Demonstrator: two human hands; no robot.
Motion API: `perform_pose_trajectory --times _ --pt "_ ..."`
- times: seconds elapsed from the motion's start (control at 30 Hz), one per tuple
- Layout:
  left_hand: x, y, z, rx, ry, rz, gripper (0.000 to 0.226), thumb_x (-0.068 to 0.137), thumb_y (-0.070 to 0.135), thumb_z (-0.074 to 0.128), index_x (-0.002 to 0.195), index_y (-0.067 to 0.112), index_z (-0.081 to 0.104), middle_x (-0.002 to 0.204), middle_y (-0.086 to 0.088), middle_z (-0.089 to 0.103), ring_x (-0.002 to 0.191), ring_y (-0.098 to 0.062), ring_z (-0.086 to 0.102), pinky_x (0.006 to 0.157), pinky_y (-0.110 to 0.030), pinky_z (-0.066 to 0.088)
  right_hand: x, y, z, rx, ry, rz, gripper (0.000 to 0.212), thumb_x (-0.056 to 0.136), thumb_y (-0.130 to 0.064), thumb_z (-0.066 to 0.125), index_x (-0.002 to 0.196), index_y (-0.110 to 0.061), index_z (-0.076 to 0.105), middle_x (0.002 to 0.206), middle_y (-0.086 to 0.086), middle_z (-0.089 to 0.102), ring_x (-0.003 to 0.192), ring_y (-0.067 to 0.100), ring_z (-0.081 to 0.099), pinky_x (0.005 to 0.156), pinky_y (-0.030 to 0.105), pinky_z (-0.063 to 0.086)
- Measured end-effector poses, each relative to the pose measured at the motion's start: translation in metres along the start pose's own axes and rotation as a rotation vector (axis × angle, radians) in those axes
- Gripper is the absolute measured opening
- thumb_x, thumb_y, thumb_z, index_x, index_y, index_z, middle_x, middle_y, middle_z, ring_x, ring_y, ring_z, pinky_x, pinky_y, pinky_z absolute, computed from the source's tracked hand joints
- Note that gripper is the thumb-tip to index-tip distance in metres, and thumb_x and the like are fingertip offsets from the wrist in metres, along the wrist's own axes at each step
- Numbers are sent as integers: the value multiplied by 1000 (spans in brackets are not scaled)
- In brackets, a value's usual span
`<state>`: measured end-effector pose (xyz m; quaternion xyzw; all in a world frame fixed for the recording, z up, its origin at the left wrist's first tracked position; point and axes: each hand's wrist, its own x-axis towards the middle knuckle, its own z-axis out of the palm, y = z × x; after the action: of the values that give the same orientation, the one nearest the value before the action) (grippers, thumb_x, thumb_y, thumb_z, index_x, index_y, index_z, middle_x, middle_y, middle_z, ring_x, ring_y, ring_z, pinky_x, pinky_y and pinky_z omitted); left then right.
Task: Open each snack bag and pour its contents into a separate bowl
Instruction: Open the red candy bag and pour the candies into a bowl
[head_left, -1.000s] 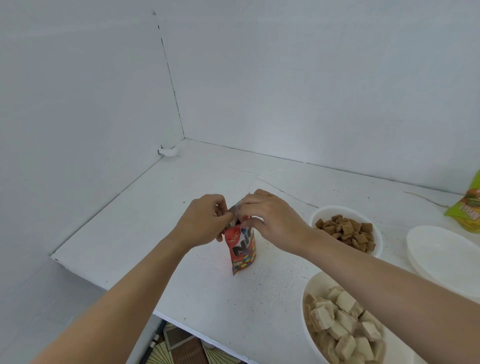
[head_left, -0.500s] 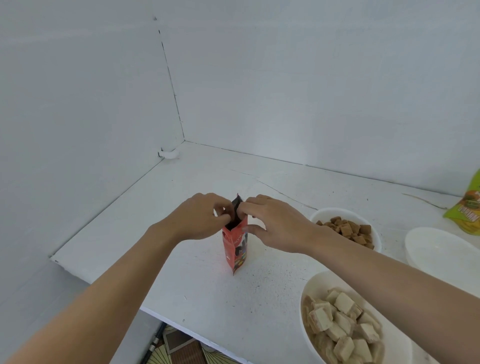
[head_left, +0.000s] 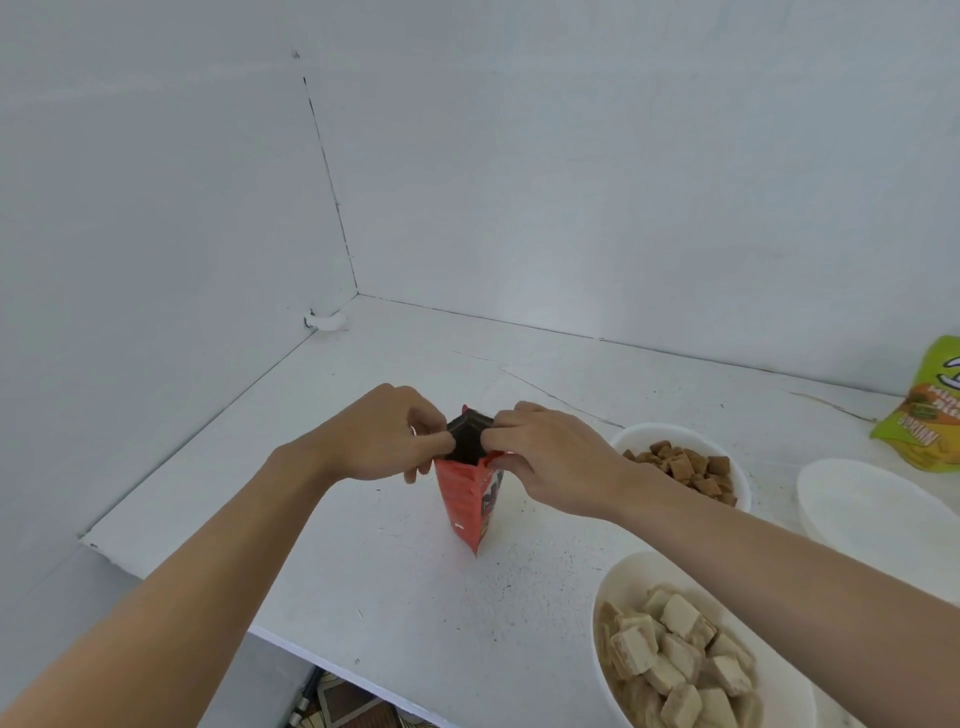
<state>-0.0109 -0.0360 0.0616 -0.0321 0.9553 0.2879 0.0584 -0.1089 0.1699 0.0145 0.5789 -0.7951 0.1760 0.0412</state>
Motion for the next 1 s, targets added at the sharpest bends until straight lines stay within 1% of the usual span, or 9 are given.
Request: perform_pose_trajectory --times 0.1,0.17,0.23,0.3,0.4,0.6,0.83,0.9,1.0 --pt "1 -9 -1 31 -42 50 28 85 55 72 77 28 71 74 12 72 64 -9 70 67 -25 54 -8 9 -3 10 -4 28 9 101 -24 52 97 -22 60 81 -12 50 80 12 43 67 39 49" --pt "7 -19 -1 104 5 76 32 81 66 70 85 34 71 78 19 71 70 -5 67 73 -31 57 -9 11 -7 28 5 41 11 102 -29 51 100 -23 60 82 -15 49 83 10 42 69 34 48" --pt "13 -24 2 132 88 105 31 83 64 67 88 34 71 78 21 70 74 -3 67 75 -36 57 -7 11 -10 15 38 59 16 103 -36 47 104 -25 60 84 -15 53 86 10 45 70 30 46" --pt "17 -23 8 135 154 137 31 85 60 66 90 31 72 78 21 70 77 -1 66 74 -28 53 -5 11 -11 12 76 84 21 103 -42 45 104 -27 59 84 -13 57 87 10 47 70 28 45" --pt "21 -19 16 79 189 203 17 86 45 75 85 28 69 85 18 70 86 2 65 73 -20 47 -6 16 -9 51 82 94 15 100 -37 52 98 -24 59 78 -12 56 84 11 45 70 27 42" --pt "26 -21 26 -6 217 240 27 81 18 84 68 13 61 72 10 70 76 -5 69 80 -33 59 -10 18 -5 47 24 111 15 101 -32 53 93 -20 57 80 -13 51 86 11 44 72 29 44" --pt "31 -24 27 -3 286 167 35 75 24 89 67 12 57 69 6 68 71 -13 66 71 -39 58 -7 18 -6 94 7 150 15 100 -34 54 93 -21 57 82 -11 58 80 9 48 70 28 42" --pt "30 -25 29 -7 298 142 32 76 27 88 71 16 58 73 10 69 74 -9 68 69 -31 56 -7 18 -4 99 27 127 14 100 -33 55 93 -21 57 80 -12 58 82 9 47 72 27 41" --pt "25 -25 34 -36 291 124 26 80 33 84 87 27 59 90 15 69 77 -2 69 69 -21 51 -8 19 -2 29 96 78 10 98 -33 57 100 -23 61 82 -14 62 99 10 48 88 30 39"
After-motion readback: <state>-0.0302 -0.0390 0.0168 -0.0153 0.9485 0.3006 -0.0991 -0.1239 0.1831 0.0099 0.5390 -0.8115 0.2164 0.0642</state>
